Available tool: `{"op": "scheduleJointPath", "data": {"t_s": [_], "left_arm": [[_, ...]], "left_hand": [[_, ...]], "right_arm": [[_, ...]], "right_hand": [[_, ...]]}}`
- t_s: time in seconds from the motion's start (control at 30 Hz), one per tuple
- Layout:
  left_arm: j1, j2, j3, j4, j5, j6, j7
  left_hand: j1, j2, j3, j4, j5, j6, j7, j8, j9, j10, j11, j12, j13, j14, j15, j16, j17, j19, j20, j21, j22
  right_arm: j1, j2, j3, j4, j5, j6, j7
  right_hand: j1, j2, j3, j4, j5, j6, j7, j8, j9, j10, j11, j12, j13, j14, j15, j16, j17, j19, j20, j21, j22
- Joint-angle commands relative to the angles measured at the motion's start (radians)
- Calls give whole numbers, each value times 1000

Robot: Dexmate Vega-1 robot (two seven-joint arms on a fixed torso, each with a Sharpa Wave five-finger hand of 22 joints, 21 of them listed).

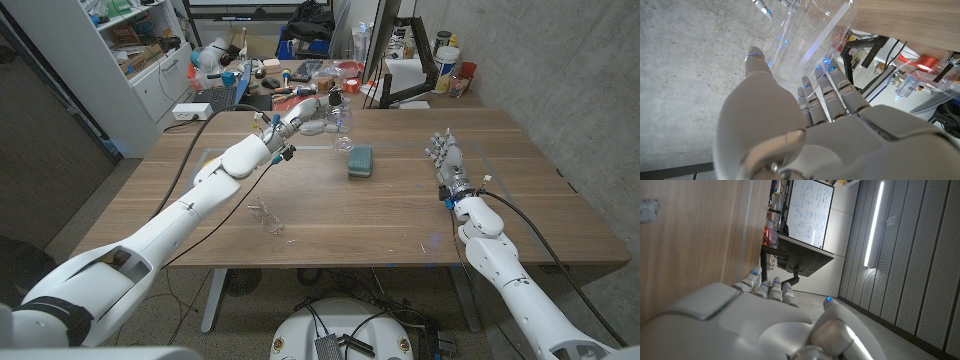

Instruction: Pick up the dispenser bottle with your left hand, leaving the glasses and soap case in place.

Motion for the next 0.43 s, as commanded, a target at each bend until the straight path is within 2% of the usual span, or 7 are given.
{"op": "scheduleJointPath", "data": {"t_s": [0.03, 0.3, 0.43], "left_arm": [[10, 6, 0, -27, 9, 29, 5], [38, 35, -13, -64, 2, 14, 6], [46, 40, -16, -58, -5, -5, 9]], "left_hand": [[-18, 64, -3, 4, -4, 24, 14, -3, 4, 42, -36, -1, 5, 2, -137, -3, 3, -4, -26, 0, 4], [-19, 65, -6, 5, -3, 25, 14, -5, 4, 45, -36, -2, 5, 1, -137, -3, 3, -4, -26, -1, 4], [-19, 65, -7, 5, -3, 26, 13, -5, 4, 46, -38, -3, 6, 2, -138, -3, 3, -3, -27, -1, 4]], "right_arm": [[-61, -1, 14, -37, 3, 7, -17], [-146, 2, 26, -130, -18, 26, -69], [-192, 3, 37, -175, -34, 33, -102]], "right_hand": [[7, 32, 0, 0, 6, 8, 3, 8, 3, 6, 6, 3, 6, 5, -4, 0, 1, 5, -77, -1, 6], [6, 30, -3, 0, 7, 8, 2, 8, 4, 6, 3, 3, 6, 5, -5, 0, 2, 6, -78, -6, 6], [5, 30, -4, 0, 7, 9, 4, 8, 4, 8, 4, 4, 6, 6, -4, 0, 2, 9, -76, -8, 6]]}}
